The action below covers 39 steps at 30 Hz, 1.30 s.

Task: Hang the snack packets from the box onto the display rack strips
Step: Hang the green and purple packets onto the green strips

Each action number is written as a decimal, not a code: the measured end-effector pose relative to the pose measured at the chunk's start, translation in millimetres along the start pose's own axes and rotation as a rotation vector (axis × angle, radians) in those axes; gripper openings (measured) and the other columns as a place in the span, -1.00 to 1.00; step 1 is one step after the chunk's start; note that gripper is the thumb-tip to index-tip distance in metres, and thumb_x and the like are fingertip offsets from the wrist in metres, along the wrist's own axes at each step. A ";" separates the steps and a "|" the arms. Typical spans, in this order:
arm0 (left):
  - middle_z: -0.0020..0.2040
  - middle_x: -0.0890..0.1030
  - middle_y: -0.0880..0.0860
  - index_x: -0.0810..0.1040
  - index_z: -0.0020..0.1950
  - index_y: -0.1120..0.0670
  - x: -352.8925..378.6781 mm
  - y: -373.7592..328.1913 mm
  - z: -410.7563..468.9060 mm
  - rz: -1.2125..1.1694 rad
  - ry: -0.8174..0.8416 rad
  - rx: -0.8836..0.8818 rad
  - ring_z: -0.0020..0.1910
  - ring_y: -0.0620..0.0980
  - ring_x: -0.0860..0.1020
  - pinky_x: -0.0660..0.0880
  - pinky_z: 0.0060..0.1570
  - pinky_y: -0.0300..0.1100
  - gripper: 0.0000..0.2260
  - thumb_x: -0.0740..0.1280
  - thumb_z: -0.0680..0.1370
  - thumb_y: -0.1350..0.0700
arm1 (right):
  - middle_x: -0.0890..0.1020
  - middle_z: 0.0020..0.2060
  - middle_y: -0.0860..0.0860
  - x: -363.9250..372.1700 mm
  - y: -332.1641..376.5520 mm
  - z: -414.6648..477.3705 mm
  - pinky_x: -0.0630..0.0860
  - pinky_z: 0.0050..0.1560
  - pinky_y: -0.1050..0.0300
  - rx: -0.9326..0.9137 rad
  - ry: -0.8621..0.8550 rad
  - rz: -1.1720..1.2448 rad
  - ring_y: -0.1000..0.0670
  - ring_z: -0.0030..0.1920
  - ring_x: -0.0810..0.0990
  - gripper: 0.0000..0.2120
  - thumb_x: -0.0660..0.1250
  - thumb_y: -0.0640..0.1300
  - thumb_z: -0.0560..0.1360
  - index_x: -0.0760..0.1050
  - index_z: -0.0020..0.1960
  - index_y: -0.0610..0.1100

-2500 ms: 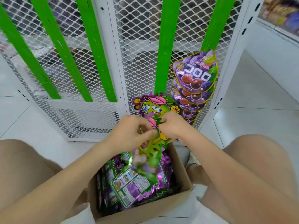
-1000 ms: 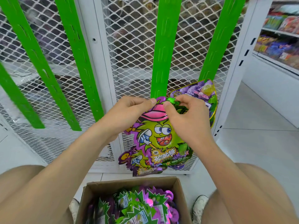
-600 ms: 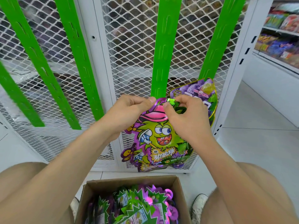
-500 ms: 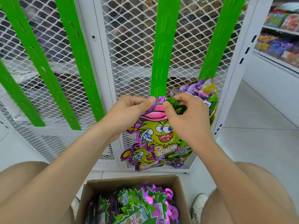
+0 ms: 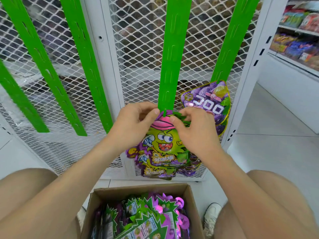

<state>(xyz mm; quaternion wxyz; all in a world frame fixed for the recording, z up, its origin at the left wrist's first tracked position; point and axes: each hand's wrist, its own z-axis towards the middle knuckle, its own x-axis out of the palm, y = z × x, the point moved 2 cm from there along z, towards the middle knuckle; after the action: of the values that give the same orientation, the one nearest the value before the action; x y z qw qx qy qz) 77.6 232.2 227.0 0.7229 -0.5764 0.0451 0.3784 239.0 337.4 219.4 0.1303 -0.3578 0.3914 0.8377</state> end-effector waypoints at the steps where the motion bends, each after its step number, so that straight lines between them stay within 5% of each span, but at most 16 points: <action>1: 0.10 0.71 -0.17 0.66 0.26 -0.04 1.9 1.5 -5.6 0.163 -0.039 0.067 0.07 -0.27 0.63 0.48 0.11 -0.32 -0.83 0.38 0.68 0.08 | 0.69 -0.16 0.13 -0.9 -0.8 -1.6 0.52 0.14 -0.03 -0.007 -0.017 -0.008 0.00 -0.09 0.64 -0.79 0.46 0.13 0.55 0.66 0.01 0.00; 3: 0.25 0.58 -0.10 0.54 0.39 -0.02 4.1 8.9 -19.5 0.385 -0.136 0.175 0.24 -0.13 0.53 0.40 0.23 -0.25 -0.66 0.43 0.62 0.11 | 0.66 -0.05 0.10 -4.6 1.9 -9.0 0.56 0.17 -0.05 -0.048 -0.099 -0.048 0.01 0.00 0.62 -0.80 0.48 0.00 0.53 0.63 0.11 -0.03; 6: 0.06 0.55 -0.05 0.52 0.13 0.00 8.0 25.7 -45.4 0.457 -0.128 0.207 0.07 0.00 0.52 0.48 0.08 -0.07 -0.78 0.44 0.54 0.16 | 0.57 -0.09 0.07 -6.7 8.7 -27.8 0.49 0.07 0.15 -0.176 -0.144 -0.029 0.07 -0.05 0.54 -0.82 0.45 -0.17 0.47 0.59 0.06 -0.06; 9: -0.12 0.63 -0.11 0.56 -0.01 -0.08 32.6 66.9 -75.1 0.546 0.338 -0.032 -0.08 0.01 0.61 0.60 -0.03 0.01 -0.91 0.37 0.50 0.01 | 0.61 -0.33 0.14 15.7 8.7 -55.2 0.58 -0.08 0.13 -0.191 0.280 0.026 0.20 -0.30 0.55 -0.96 0.41 -0.11 0.47 0.60 -0.09 0.01; 12: 0.17 0.64 0.06 0.57 0.28 0.03 71.5 116.1 -118.2 0.750 0.988 -0.195 0.16 0.14 0.61 0.57 0.13 0.04 -0.71 0.35 0.61 -0.06 | 0.69 -0.21 0.04 46.8 -1.6 -88.6 0.63 -0.02 0.00 -0.320 0.838 -0.217 0.00 -0.16 0.64 -0.87 0.34 -0.02 0.54 0.61 0.02 -0.01; 15: 0.45 0.44 0.20 0.26 0.59 0.14 101.0 156.2 -158.9 0.875 1.212 -0.274 0.38 0.26 0.47 0.46 0.31 0.12 -0.43 0.33 0.67 -0.07 | 0.64 -0.06 -0.04 62.4 -14.0 -113.7 0.54 0.04 -0.01 -0.429 1.061 -0.376 -0.09 0.01 0.54 -0.82 0.31 -0.03 0.60 0.58 0.13 -0.07; 17: 0.53 0.36 0.20 0.10 0.67 0.13 112.4 175.2 -174.5 0.839 1.165 -0.328 0.47 0.29 0.41 0.39 0.41 0.19 -0.31 0.35 0.66 -0.06 | 0.64 -0.07 -0.08 66.6 -20.8 -118.9 0.57 0.02 -0.10 -0.416 1.078 -0.421 -0.16 0.05 0.57 -0.82 0.29 -0.06 0.58 0.59 0.10 -0.09; 20: 0.33 0.57 0.13 0.38 0.51 0.09 122.5 184.8 -179.0 0.718 1.021 -0.357 0.33 0.21 0.55 0.50 0.29 0.13 -0.50 0.38 0.65 -0.07 | 0.62 -0.15 -0.11 68.3 -29.8 -117.6 0.60 -0.06 -0.15 -0.397 1.102 -0.477 -0.20 -0.01 0.59 -0.83 0.27 -0.11 0.56 0.59 0.02 -0.17; 23: -0.05 0.65 0.02 0.65 0.10 0.04 120.2 169.1 -162.3 0.543 0.945 -0.317 -0.03 0.10 0.61 0.47 -0.05 -0.10 -0.79 0.50 0.56 -0.05 | 0.45 -0.29 -0.06 68.1 -40.1 -114.2 0.55 -0.11 -0.08 -0.302 1.123 -0.508 -0.17 -0.08 0.54 -0.78 0.21 -0.15 0.63 0.42 -0.17 -0.17; 26: -0.41 0.48 -0.07 0.54 -0.27 0.00 104.8 142.9 -136.9 0.375 0.828 -0.318 -0.41 -0.11 0.52 0.40 -0.32 -0.15 -0.77 0.56 0.48 0.06 | 0.40 -0.28 -0.10 67.8 -40.2 -112.5 0.43 -0.23 0.04 -0.120 1.093 -0.489 -0.15 -0.19 0.48 -0.68 0.18 -0.12 0.67 0.28 -0.25 -0.14; 30: -0.27 0.61 0.07 0.59 -0.17 0.19 82.0 106.5 -114.9 0.110 0.569 -0.446 -0.46 -0.08 0.57 0.52 -0.43 -0.20 -0.81 0.57 0.48 0.17 | 0.45 -0.34 -0.15 67.4 -38.2 -100.9 0.53 -0.15 0.06 0.259 0.800 -0.228 -0.20 -0.16 0.63 -0.48 0.18 0.23 0.65 0.31 -0.26 -0.17; 32: -0.38 0.60 -0.13 0.65 -0.25 0.15 74.9 85.6 -115.5 0.069 0.443 -0.390 -0.43 -0.16 0.56 0.49 -0.31 -0.30 -0.82 0.60 0.45 0.15 | 0.63 -0.30 -0.21 64.6 -35.1 -95.0 0.66 -0.16 -0.04 0.497 0.739 0.023 -0.23 -0.22 0.72 -0.36 0.26 0.39 0.55 0.43 -0.16 -0.23; 35: -0.43 0.57 -0.18 0.67 -0.32 0.08 71.5 55.5 -127.5 0.034 0.364 -0.293 -0.44 -0.28 0.46 0.37 -0.28 -0.37 -0.79 0.64 0.44 0.11 | 0.62 -0.31 -0.09 62.8 -33.6 -92.1 0.73 -0.21 -0.12 0.721 0.684 0.418 -0.19 -0.35 0.72 -0.68 0.49 0.03 0.54 0.49 -0.09 -0.20; 37: -0.32 0.70 -0.11 0.73 -0.24 0.04 67.4 42.9 -132.2 -0.061 0.408 -0.309 -0.39 -0.21 0.56 0.50 -0.27 -0.27 -0.82 0.66 0.43 0.02 | 0.43 -0.34 -0.06 63.2 -40.4 -88.7 0.66 -0.37 0.04 0.660 0.684 0.370 -0.08 -0.43 0.55 -0.79 0.47 -0.22 0.53 0.43 -0.14 -0.19; 39: -0.24 0.75 -0.05 0.77 -0.16 0.02 57.9 36.8 -127.8 -0.048 0.394 -0.289 -0.27 -0.07 0.70 0.62 -0.16 -0.15 -0.81 0.62 0.47 -0.08 | 0.35 -0.34 -0.06 58.2 -45.3 -81.3 0.42 -0.40 0.16 0.498 0.693 0.207 -0.03 -0.41 0.36 -0.78 0.47 -0.17 0.51 0.42 -0.16 -0.15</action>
<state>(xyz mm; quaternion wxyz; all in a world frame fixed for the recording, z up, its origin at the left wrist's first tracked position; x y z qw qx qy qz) 144.1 151.8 126.2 0.6188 -0.7374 0.1171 0.2439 260.8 302.8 117.5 -0.0111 -0.5345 0.6356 0.5570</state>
